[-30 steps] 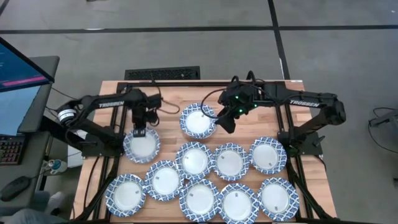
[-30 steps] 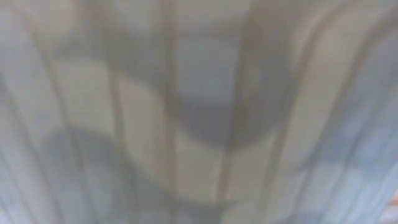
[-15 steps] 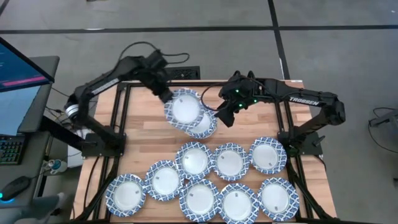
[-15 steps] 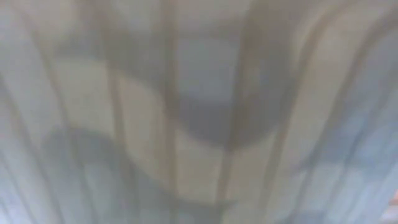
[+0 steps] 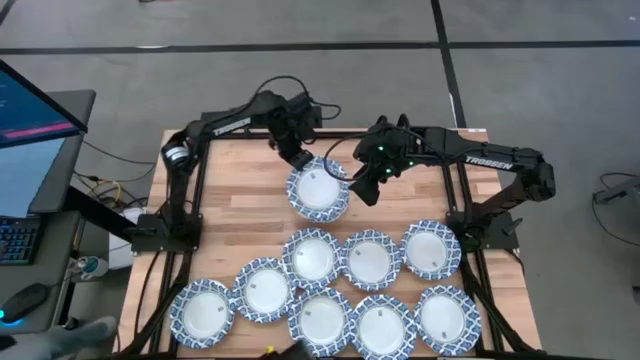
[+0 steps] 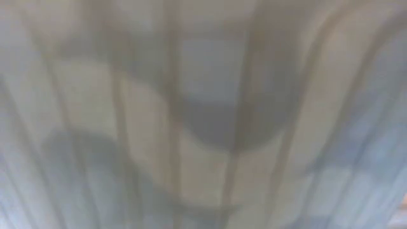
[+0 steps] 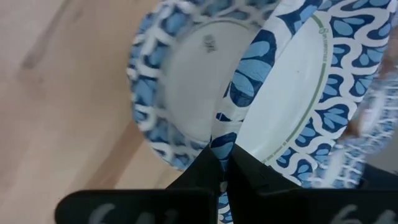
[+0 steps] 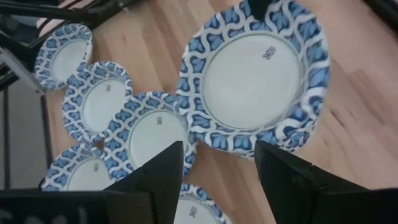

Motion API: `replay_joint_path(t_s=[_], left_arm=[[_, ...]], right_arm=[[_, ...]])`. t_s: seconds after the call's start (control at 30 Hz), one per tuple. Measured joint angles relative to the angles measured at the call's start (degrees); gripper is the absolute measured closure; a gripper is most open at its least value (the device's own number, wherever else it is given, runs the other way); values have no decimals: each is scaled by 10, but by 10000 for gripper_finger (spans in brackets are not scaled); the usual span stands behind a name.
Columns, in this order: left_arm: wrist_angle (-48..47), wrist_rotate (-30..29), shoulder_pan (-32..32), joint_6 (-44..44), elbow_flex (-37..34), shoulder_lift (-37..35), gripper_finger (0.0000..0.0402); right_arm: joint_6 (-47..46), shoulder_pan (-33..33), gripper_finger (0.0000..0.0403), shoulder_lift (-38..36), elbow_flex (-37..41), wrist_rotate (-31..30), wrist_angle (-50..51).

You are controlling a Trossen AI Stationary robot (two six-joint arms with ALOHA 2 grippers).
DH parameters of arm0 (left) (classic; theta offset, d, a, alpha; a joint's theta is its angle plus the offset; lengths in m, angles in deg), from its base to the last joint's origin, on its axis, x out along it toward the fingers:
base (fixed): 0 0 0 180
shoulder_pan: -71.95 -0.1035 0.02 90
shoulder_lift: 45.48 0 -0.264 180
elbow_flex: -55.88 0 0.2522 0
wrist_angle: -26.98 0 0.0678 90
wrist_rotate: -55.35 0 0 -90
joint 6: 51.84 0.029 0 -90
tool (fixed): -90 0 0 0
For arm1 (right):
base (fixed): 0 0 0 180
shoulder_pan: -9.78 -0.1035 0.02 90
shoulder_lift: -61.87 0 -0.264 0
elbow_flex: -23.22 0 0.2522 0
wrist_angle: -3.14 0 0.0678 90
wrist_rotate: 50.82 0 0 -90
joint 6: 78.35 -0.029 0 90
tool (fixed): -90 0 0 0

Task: Nest bowls inside each other
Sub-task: Stack the white bowl on the stacked white bowls

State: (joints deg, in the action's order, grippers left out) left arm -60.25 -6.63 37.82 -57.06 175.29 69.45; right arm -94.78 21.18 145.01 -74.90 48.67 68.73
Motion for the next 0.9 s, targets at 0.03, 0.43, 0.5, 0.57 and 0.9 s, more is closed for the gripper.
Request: replay_joint_path(t_s=[0.03,0.43,0.5,0.57,0.9], left_arm=[[-2,-8,-1,2,0,8,401],[4,-30,-7,11,-1,44,401],[7,-16,-8,11,-1,44,401],[13,-17,-8,11,-1,44,401],[27,-23,6,27,-1,44,366]], right_arm=[[0,0,181,0,0,-7,0],[25,1,181,0,0,-22,-13],[29,1,181,0,0,-22,-13],[29,1,181,0,0,-22,-13],[29,1,181,0,0,-21,-9]])
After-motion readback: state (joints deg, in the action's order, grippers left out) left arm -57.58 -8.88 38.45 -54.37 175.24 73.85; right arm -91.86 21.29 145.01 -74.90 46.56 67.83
